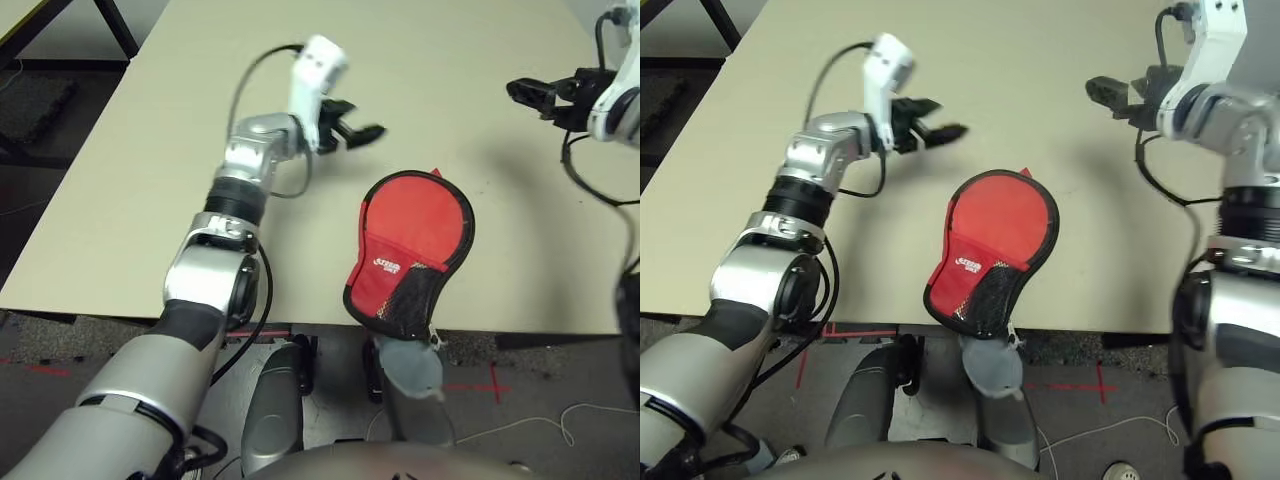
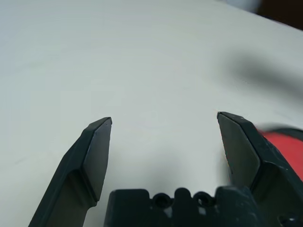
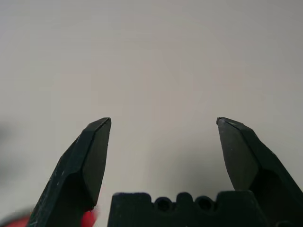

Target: Store the ping-pong paddle in its case and zip it.

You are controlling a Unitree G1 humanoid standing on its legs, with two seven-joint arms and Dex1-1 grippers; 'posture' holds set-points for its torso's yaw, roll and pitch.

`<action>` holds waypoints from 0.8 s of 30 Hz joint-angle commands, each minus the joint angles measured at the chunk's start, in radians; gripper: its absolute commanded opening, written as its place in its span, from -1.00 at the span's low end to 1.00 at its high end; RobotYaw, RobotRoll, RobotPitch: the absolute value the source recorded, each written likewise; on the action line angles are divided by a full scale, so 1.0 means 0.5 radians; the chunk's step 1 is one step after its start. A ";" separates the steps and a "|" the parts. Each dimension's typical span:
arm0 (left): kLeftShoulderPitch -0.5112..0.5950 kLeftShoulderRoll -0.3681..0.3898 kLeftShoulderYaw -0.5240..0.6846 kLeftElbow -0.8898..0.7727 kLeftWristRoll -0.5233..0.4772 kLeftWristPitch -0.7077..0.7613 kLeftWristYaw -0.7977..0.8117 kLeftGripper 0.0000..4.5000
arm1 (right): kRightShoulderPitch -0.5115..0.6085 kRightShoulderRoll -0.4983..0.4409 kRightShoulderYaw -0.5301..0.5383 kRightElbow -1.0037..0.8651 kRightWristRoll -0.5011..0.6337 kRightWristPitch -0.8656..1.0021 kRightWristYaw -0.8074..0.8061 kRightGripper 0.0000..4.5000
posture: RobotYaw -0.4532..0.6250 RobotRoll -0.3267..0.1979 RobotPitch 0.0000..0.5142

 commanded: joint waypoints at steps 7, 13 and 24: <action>0.301 0.158 0.281 0.078 -0.098 -0.347 0.632 1.00 | 0.035 0.084 -0.063 0.961 -0.282 -1.185 -0.319 0.97 | -0.20 0.25 -0.20; 0.459 0.266 0.346 0.112 -0.100 -0.555 0.866 1.00 | 0.055 0.094 -0.076 1.270 -0.342 -1.567 -0.374 0.97 | -0.16 0.25 -0.13; 0.703 0.281 0.379 0.033 -0.134 -0.605 1.072 1.00 | 0.159 0.094 -0.054 1.435 -0.405 -1.668 -0.336 0.97 | -0.15 0.25 -0.10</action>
